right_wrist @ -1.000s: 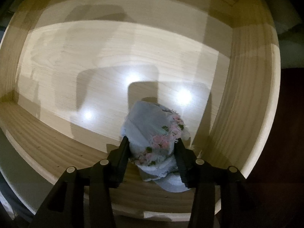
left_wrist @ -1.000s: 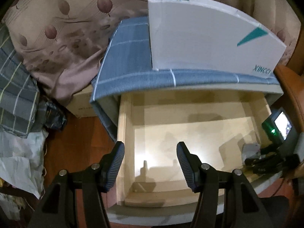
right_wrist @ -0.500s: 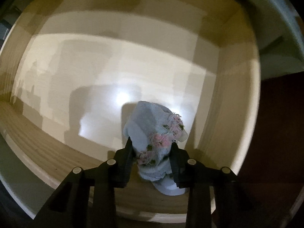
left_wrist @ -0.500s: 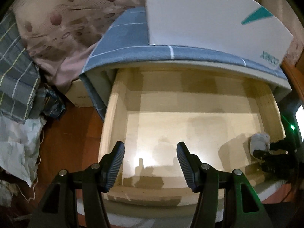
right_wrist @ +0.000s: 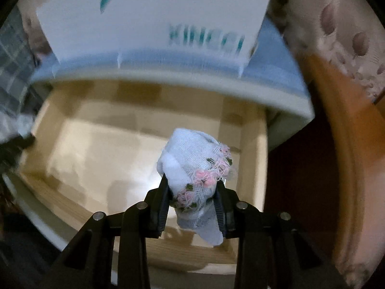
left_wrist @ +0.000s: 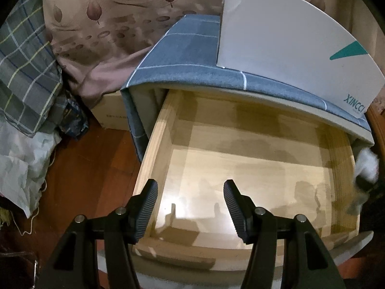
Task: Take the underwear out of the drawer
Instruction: 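Lift the white floral underwear with the right tool and carry it over the box, then lower the floral underwear into the box and open the right tool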
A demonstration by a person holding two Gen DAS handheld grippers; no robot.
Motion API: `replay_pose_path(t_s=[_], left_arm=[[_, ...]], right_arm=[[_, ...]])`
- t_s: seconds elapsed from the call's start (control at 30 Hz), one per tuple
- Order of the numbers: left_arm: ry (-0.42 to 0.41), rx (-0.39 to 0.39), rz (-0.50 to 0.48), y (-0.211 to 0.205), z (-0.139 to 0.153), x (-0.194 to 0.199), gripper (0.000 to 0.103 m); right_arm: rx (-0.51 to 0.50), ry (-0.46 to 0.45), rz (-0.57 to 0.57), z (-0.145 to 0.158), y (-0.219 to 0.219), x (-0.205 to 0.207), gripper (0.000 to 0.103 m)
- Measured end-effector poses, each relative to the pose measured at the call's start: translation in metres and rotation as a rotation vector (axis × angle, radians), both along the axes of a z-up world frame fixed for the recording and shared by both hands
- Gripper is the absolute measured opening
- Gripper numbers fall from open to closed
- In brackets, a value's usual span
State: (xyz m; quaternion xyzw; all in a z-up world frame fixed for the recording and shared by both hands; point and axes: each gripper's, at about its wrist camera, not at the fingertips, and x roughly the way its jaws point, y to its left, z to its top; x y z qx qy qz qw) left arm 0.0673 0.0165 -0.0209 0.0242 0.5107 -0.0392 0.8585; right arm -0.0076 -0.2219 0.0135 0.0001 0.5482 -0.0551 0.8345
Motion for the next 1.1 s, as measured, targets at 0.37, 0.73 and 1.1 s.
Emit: replay_pose_path(t_s=[0.37,0.73,1.1], left_arm=[[-0.025,0.017,0.013,0.005,0.002,-0.001,0.058],[-0.04,0.011,0.024,0.008,0.006,-0.003,0.058],[-0.04,0.004,0.038,0.011,0.007,-0.002,0.058]], right_arm=[[0.036,-0.203,0.011,0.112,0.003,0.017,0.03],[0.054,-0.317,0.028,0.183,0.008,0.105,0.031],[0.054,-0.26,0.046,0.153,0.028,0.189,0.031]])
